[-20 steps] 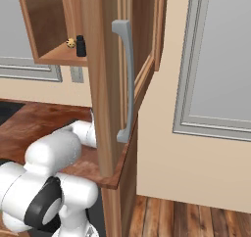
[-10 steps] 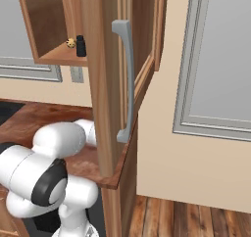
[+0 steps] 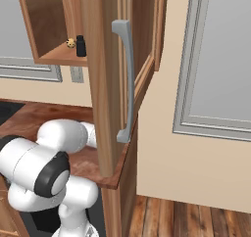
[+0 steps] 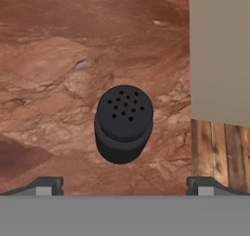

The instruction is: Pick the shaker and shaker from the counter and place them in the cabinet.

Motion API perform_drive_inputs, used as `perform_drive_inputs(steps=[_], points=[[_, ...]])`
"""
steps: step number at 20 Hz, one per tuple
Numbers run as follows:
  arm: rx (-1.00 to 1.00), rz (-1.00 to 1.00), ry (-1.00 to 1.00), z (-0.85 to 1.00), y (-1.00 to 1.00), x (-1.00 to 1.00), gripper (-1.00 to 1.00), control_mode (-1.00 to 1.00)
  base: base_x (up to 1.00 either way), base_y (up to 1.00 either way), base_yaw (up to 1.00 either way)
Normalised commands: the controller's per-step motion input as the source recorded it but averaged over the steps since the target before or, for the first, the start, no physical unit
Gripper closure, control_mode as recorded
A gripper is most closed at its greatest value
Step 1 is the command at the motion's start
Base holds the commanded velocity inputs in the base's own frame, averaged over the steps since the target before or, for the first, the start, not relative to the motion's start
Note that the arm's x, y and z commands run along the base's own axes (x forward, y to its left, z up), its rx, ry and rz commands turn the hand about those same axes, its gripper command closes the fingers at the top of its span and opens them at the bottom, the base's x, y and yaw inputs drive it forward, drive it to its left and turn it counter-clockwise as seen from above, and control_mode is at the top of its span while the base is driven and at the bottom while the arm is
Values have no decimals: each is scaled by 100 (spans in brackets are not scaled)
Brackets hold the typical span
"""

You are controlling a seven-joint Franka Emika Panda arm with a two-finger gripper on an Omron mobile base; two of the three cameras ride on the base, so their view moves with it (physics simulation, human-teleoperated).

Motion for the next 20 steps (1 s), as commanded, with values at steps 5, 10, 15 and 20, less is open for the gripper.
perform_drive_inputs(steps=[5,10,15,20], points=[[0,0,0,-5,0,15,-100,-100,0,0,0],[0,0,0,-5,0,22,-100,-100,0,0,0],[2,0,0,-9,0,19,-100,-100,0,0,0],[3,0,0,-16,1,17,100,-100,0,0,0]])
